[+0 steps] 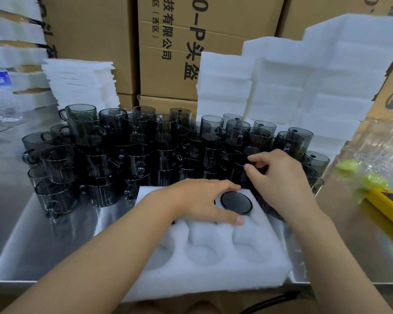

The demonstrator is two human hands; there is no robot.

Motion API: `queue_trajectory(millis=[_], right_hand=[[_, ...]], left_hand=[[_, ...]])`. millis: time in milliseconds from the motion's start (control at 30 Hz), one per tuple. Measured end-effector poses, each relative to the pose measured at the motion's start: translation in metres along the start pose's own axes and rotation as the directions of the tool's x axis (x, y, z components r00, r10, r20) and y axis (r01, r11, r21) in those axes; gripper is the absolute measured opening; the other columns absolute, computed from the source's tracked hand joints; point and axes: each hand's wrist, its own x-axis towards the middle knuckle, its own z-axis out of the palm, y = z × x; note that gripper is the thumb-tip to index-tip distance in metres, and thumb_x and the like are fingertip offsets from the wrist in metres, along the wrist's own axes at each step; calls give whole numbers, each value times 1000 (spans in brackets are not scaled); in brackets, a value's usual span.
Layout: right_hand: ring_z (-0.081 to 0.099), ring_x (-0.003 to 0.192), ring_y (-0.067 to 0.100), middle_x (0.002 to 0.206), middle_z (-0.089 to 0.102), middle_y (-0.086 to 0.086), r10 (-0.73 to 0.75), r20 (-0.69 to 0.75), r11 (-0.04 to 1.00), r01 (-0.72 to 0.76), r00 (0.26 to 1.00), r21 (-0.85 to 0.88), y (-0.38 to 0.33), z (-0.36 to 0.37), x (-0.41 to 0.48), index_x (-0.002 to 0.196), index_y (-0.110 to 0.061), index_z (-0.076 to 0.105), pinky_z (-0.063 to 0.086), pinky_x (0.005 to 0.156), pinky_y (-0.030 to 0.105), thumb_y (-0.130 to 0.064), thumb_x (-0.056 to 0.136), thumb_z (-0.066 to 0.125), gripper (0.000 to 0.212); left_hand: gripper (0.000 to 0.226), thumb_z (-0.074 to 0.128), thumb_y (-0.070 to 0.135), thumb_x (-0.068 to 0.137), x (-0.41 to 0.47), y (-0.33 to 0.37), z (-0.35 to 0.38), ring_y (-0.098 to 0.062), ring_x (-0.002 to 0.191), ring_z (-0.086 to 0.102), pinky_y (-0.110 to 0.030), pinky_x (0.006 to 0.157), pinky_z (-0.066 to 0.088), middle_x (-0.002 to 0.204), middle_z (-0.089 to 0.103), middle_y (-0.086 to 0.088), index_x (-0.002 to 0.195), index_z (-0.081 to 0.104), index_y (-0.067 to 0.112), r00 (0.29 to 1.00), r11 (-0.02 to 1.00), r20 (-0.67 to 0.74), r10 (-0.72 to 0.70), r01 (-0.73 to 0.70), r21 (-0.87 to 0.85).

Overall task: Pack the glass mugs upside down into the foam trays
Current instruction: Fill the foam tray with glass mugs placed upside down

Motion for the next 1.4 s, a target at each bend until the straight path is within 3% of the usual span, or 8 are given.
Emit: queue_trajectory(millis=[133,267,400,667,933,1100,1200,1400], right_hand=[[57,94,21,120,47,5,47,125,996,-38,991,-76,-8,22,12,116,-11,64,33,73,20,-24,90,60,30],[59,89,28,114,47,3,6,122,986,14,992,-164,-15,26,7,106,-12,66,37,67,27,-23,89,61,21],[55,76,19,105,54,-1,-137,-51,978,127,989,-169,-26,22,1,95,-16,66,34,57,27,-30,88,63,16],[54,94,16,124,52,2,-312,-206,948,317,928,-6,-49,37,-12,88,-12,63,35,54,24,-19,83,68,10],[40,102,2,150,30,6,-205,-241,950,252,949,185,-34,44,-16,87,-14,58,37,66,25,-19,86,66,9],[29,125,12,149,27,17,-255,-168,934,287,952,211,-31,48,-14,88,-4,57,12,94,-3,-8,84,66,10],[30,129,16,144,37,12,-273,-156,926,303,949,223,-32,49,-16,89,-8,56,8,95,-4,-9,81,67,14],[46,110,6,117,43,-7,-313,-154,875,347,937,338,-36,49,-17,119,-11,45,35,87,6,-22,75,75,55]], left_hand=[[59,60,65,78,-3,-1,-1,6,90,58,-23,89,46,120,62,20,132,41,51,999,989,-33,-23,18,-144],[32,56,23,89,-3,-5,-3,0,99,62,-26,95,47,110,69,14,118,66,32,981,923,-170,-95,23,-383],[36,48,10,87,-3,-8,-3,18,64,54,-3,61,39,77,66,24,107,72,29,960,902,-237,-149,34,-430],[19,54,10,91,0,-14,-4,-26,96,68,-48,95,49,92,74,-13,87,72,7,917,774,-328,-227,-34,-632],[43,42,-5,87,2,-12,-10,-16,81,72,-27,78,57,89,72,-6,124,50,14,857,474,-347,-380,-142,-869],[69,50,11,63,-9,-12,-12,-19,82,71,-30,80,57,105,64,-6,128,43,33,907,270,-321,-272,-249,-930],[44,59,16,83,-12,-13,-13,-21,82,70,-30,75,56,103,68,-10,126,54,21,917,289,-307,-256,-231,-929],[35,57,16,94,-32,-30,-16,-16,87,72,-23,75,56,99,73,1,128,55,24,916,549,-342,-211,-178,-817]])
